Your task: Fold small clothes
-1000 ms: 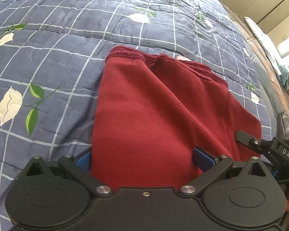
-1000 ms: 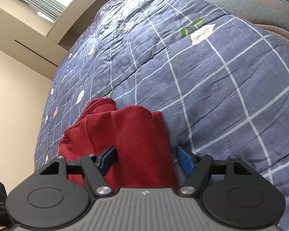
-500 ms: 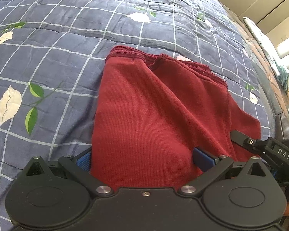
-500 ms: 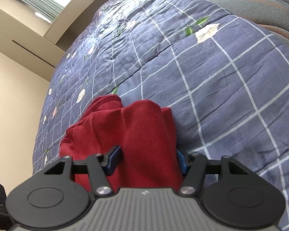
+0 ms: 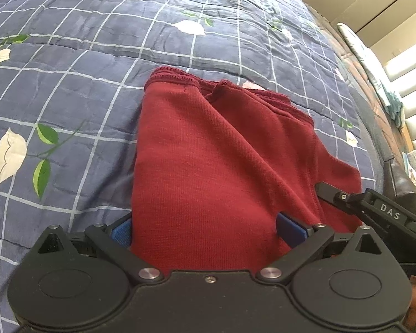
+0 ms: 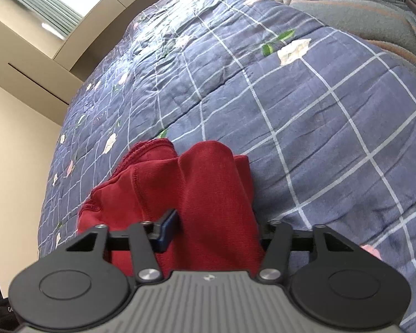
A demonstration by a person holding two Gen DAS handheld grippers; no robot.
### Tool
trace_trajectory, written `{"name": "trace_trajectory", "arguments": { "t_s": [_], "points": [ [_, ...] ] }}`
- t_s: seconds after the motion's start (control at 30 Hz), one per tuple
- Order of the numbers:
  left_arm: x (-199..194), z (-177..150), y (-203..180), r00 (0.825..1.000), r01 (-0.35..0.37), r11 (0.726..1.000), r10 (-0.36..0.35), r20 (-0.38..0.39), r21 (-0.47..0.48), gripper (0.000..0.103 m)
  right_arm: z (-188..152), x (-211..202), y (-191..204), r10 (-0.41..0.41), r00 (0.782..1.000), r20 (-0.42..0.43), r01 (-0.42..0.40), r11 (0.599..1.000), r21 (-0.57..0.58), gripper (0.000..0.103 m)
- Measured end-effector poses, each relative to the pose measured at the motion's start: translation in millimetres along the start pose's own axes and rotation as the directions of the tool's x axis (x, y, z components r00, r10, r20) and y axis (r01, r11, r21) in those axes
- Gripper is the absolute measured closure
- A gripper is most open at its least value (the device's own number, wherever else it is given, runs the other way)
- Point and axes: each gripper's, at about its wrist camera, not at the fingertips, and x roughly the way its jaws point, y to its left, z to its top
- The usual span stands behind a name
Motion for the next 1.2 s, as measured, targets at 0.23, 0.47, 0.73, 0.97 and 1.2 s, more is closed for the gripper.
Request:
{"name": "trace_trajectory", "arguments": {
  "t_s": [0.23,0.47,0.73,0.97,1.2],
  "points": [
    [-8.8,-1.6,10.3,0.999,0.03,1.0,-0.03,0.017,-0.007,0.018,-9.9,-8.6,15.7,-0.021,0.999,0.035,0.022,0.999,-0.031,0.073],
    [-16.9,-2.2,19.5,0.999,0.041,0.999,-0.04,0.028,-0.023,0.039,-21.6,-23.7,39.5,-0.015,0.996,0.089,0.018,0.999,-0.033,0.078],
    [-43.2,-1.8,44.9,0.988,0.142,0.984,-0.135,0.073,-0.105,0.068,-35.4,-39.0,83.4,0.051,0.992,0.118,-0.046,0.998,-0.049,0.081],
    [-66.8,-0.2,67.7,0.985,0.154,0.981,-0.142,0.098,-0.121,0.072,-45.0,-41.7,128.2,0.147,0.985,0.087,-0.14,0.987,-0.085,0.084],
    [-116.9,13.3,109.4,0.981,0.119,0.979,-0.091,0.173,-0.163,0.072,-54.6,-26.6,155.9,0.254,0.967,0.032,-0.254,0.967,-0.019,0.084]
  ]
}}
